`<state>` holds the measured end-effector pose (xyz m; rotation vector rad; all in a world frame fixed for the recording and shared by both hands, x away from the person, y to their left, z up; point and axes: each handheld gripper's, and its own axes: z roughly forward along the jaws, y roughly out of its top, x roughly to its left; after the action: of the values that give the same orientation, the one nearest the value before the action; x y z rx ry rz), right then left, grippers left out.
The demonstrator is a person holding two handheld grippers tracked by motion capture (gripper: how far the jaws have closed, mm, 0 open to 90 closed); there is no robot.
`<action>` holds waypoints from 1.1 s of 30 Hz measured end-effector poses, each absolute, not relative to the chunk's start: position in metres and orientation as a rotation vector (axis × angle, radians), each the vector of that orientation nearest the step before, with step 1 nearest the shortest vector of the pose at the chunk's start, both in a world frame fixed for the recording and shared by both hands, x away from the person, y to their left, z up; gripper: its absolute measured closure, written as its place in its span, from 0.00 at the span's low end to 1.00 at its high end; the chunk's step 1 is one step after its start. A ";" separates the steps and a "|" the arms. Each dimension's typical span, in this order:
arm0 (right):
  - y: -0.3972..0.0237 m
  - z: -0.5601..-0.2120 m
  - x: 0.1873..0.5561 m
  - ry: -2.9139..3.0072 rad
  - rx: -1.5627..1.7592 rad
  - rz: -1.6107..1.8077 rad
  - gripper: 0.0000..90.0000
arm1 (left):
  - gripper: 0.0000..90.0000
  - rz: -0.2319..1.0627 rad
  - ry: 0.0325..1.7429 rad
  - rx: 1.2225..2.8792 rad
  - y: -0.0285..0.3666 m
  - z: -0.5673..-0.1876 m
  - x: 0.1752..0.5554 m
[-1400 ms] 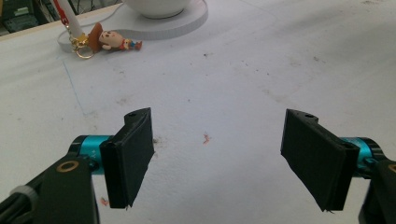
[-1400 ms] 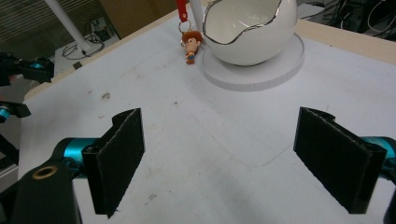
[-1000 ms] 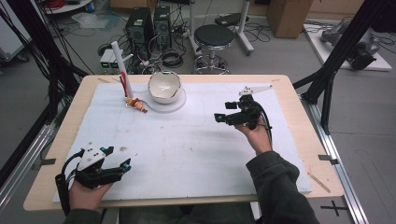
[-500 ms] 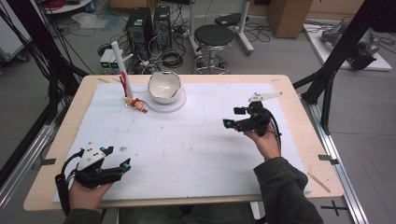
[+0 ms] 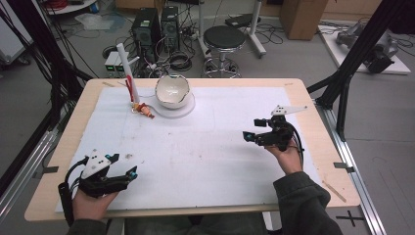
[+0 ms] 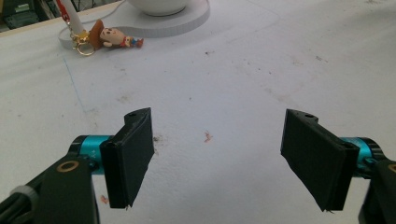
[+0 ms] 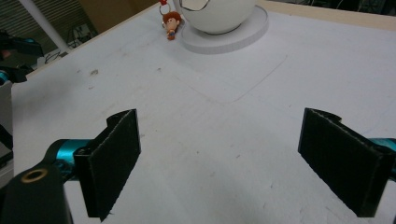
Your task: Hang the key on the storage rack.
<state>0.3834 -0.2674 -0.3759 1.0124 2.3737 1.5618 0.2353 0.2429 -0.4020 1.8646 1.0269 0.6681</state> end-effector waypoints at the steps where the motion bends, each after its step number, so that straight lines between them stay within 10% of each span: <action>1: -0.269 -0.377 0.383 2.374 1.013 1.560 0.14 | 0.29 0.666 1.028 1.864 0.243 -0.402 0.235; 33: -0.299 -0.393 0.350 2.338 1.011 1.527 0.13 | 0.29 0.653 1.032 1.865 0.245 -0.403 0.236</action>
<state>0.3498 -0.2991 -0.3934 1.0113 2.3380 1.5272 0.2360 0.2446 -0.4027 1.8651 1.0320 0.6527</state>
